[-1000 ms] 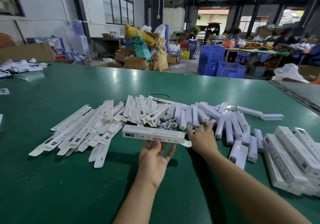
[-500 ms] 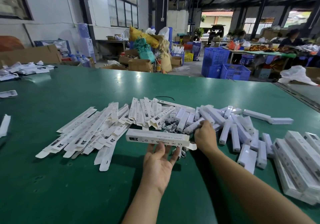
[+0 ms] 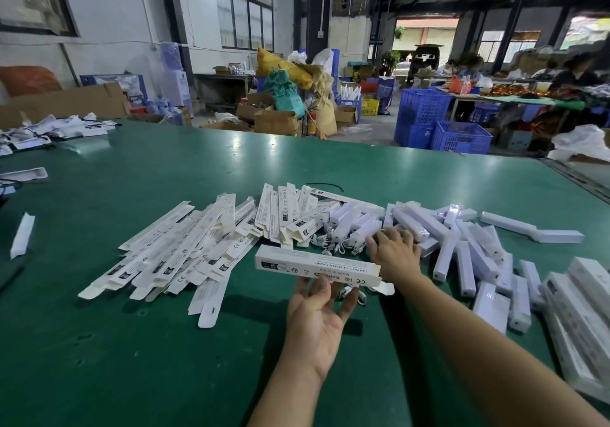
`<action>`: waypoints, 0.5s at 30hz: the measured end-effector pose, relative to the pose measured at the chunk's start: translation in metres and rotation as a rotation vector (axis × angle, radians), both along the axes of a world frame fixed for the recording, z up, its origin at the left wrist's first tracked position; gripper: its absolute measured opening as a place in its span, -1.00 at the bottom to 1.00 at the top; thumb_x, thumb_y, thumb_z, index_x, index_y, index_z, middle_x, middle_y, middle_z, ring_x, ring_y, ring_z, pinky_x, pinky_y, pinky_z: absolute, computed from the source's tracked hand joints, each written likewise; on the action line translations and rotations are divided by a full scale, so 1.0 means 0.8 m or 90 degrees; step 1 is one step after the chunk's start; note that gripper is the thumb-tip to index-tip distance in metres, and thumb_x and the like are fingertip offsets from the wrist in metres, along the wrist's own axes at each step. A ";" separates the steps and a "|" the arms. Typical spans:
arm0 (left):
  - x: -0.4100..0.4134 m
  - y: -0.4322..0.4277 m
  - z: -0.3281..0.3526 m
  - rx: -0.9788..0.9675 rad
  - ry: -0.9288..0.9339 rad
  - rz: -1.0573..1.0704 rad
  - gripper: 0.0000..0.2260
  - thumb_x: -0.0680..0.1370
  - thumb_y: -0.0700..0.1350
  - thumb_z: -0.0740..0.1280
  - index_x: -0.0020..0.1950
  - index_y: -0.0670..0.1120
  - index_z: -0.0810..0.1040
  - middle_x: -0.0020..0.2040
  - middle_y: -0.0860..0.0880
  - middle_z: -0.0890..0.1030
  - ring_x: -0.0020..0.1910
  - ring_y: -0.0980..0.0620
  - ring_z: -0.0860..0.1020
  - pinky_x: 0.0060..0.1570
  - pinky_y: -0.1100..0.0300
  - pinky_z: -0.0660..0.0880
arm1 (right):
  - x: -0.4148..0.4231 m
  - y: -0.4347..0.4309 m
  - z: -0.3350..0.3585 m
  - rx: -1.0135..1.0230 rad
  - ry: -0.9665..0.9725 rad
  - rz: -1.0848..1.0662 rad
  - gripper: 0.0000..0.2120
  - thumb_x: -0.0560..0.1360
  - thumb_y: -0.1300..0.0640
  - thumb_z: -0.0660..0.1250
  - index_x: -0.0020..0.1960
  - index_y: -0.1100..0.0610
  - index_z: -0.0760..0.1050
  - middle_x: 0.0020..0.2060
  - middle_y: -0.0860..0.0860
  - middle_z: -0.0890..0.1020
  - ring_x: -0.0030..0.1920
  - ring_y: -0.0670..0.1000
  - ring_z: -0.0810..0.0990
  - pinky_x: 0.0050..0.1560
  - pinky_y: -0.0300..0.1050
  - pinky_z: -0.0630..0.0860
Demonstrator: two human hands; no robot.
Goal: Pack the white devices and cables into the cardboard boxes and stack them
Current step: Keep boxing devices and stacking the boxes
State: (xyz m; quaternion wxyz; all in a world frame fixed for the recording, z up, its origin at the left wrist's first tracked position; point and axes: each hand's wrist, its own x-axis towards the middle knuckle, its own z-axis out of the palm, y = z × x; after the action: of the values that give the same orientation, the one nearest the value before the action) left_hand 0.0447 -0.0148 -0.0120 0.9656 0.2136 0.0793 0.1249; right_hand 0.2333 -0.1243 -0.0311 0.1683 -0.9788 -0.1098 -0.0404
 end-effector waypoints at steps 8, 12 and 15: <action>0.001 0.000 0.002 -0.060 -0.015 -0.002 -0.64 0.36 -0.36 0.29 0.11 -0.10 0.52 -0.10 -0.09 0.58 -0.02 -0.09 0.57 -0.16 -0.06 0.67 | -0.061 -0.009 0.007 -0.097 -0.261 0.083 -0.77 0.58 -0.07 0.25 0.08 -0.01 0.61 0.07 -0.02 0.53 0.16 0.07 0.41 0.11 0.00 0.27; 0.000 -0.001 0.002 -0.051 -0.010 -0.006 -0.60 0.37 -0.35 0.30 0.18 -0.10 0.53 0.03 -0.16 0.59 0.10 -0.16 0.55 -0.04 -0.11 0.64 | -0.039 0.012 0.028 -0.058 -0.305 0.254 -0.64 0.49 0.03 0.39 0.26 0.08 0.51 0.22 0.06 0.51 0.25 0.15 0.43 0.19 0.05 0.31; 0.001 0.001 0.001 -0.044 0.001 0.000 -0.67 0.39 -0.34 0.31 0.12 -0.11 0.56 -0.02 -0.14 0.63 -0.05 -0.13 0.63 -0.10 -0.10 0.66 | -0.009 0.036 0.047 -0.192 -0.115 0.347 -0.39 0.56 -0.23 0.21 0.52 0.00 0.24 0.51 -0.02 0.27 0.51 0.07 0.15 0.44 0.14 0.14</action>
State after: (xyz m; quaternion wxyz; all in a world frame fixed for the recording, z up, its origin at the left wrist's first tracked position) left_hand 0.0451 -0.0136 -0.0108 0.9724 0.1804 0.0840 0.1217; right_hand 0.2262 -0.0959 0.0064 0.0157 -0.9196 -0.3873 -0.0637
